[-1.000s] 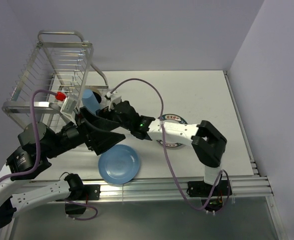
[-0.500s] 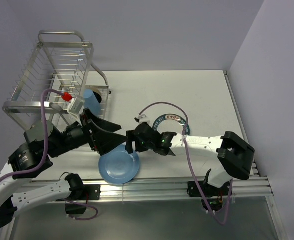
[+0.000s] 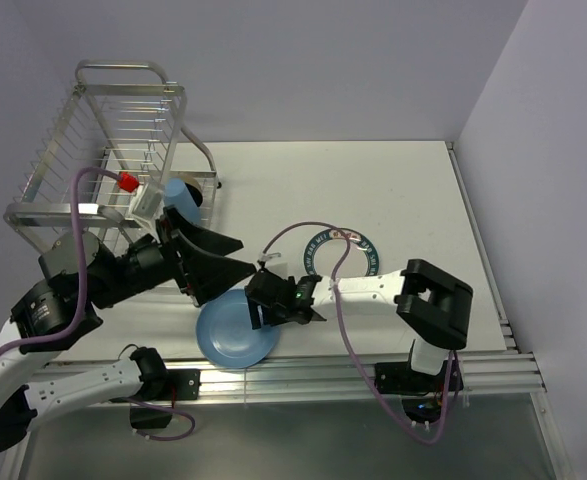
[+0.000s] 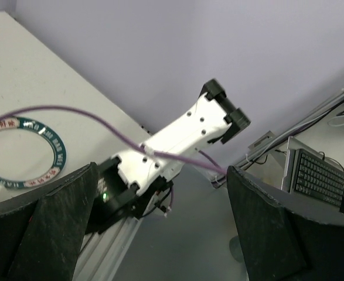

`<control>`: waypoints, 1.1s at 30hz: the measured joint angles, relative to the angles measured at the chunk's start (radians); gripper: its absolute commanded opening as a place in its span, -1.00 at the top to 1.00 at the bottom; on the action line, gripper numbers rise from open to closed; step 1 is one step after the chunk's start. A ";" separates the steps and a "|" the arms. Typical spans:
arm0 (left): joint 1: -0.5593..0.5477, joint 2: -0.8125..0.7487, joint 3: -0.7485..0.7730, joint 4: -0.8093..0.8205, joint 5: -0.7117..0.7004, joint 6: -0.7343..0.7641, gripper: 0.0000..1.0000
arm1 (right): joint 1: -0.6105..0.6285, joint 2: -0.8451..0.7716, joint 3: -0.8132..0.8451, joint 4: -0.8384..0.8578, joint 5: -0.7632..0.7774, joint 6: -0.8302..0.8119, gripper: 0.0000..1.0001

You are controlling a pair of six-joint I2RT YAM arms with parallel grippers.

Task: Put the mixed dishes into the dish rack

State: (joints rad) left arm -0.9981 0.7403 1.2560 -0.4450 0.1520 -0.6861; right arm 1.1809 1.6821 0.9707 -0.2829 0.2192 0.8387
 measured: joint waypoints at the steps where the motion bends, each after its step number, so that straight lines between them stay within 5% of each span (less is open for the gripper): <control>1: 0.000 0.010 0.019 0.000 -0.004 0.006 -0.94 | 0.009 0.024 0.017 -0.016 0.010 0.003 -0.56; 6: 0.000 0.070 0.123 -0.001 -0.032 0.052 -0.95 | 0.026 0.046 0.030 -0.042 0.031 0.013 -0.24; 14: 0.000 0.199 0.281 -0.009 -0.114 0.156 -0.96 | 0.023 0.029 -0.016 0.035 0.033 0.036 1.00; 24: 0.000 0.184 0.352 0.100 -0.286 0.306 -0.94 | 0.024 -0.029 -0.027 0.068 0.061 0.022 1.00; 33: 0.000 -0.032 0.177 0.495 -0.501 0.427 -0.84 | 0.024 -0.318 -0.007 -0.058 0.339 -0.149 1.00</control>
State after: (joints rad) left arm -0.9981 0.7082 1.4334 0.0502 -0.3489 -0.2588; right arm 1.2045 1.3643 0.9638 -0.3405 0.5579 0.6899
